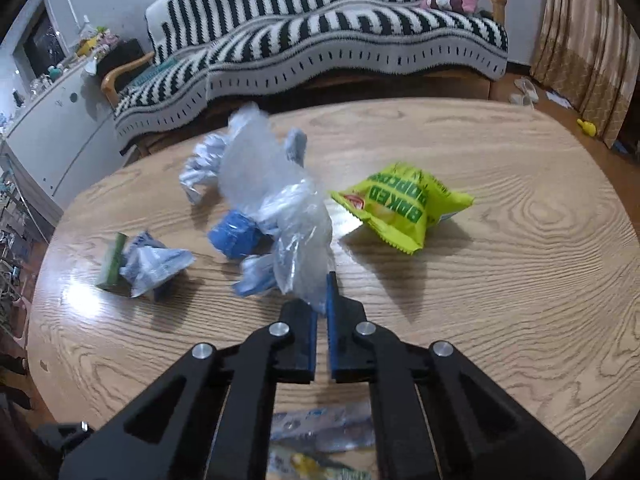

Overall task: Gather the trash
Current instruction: 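Carry strip and plastic bag over the bin and open both grippers to drop them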

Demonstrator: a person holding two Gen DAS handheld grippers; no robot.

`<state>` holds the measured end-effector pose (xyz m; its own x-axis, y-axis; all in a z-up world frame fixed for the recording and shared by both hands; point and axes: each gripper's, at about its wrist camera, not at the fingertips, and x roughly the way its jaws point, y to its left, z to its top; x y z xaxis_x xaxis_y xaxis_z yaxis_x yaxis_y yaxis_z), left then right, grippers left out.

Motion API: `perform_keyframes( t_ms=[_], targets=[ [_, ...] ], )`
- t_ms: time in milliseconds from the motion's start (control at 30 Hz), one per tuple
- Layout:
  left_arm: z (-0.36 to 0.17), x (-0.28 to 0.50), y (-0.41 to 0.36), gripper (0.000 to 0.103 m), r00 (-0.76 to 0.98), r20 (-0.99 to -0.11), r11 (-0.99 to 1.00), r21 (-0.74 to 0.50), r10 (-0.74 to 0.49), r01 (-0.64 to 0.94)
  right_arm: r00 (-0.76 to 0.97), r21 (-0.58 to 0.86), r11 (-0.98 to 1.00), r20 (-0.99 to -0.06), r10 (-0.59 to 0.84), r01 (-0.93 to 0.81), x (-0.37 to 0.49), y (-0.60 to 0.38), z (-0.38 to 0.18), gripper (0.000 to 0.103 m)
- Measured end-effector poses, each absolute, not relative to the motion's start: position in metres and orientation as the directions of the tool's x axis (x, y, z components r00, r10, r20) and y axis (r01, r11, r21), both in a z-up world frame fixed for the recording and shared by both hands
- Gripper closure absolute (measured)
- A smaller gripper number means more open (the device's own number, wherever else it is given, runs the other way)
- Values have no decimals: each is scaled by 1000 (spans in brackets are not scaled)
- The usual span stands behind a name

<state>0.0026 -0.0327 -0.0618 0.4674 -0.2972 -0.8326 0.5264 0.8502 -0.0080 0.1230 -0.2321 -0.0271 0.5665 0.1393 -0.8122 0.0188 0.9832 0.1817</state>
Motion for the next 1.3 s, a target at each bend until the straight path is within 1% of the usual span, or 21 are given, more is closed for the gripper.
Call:
perform_keyframes(
  t_ms=[167,367,633,933,1300],
  targets=[
    [-48,17,-26,90,505,-820,894,-17,-268,447,617,186,983,-773,148,-3,93,-237,1,99],
    [-34,25,-33,90,537,-802,913,-26,-262,406,651,195,981,-746,144,7,52,-258,23,99],
    [-17,26,-73,90,557,-783,913,-34,-278,407,648,193,978,-755,98,77,-2,-304,25,99],
    [-5,7,-152,90,541,-759,862,-52,-362,503,648,185,954,-762,-11,234,-73,-397,21,99],
    [-7,-36,-278,90,443,-742,735,-98,-503,671,611,214,871,-782,-118,441,-175,-506,5,99]
  ],
)
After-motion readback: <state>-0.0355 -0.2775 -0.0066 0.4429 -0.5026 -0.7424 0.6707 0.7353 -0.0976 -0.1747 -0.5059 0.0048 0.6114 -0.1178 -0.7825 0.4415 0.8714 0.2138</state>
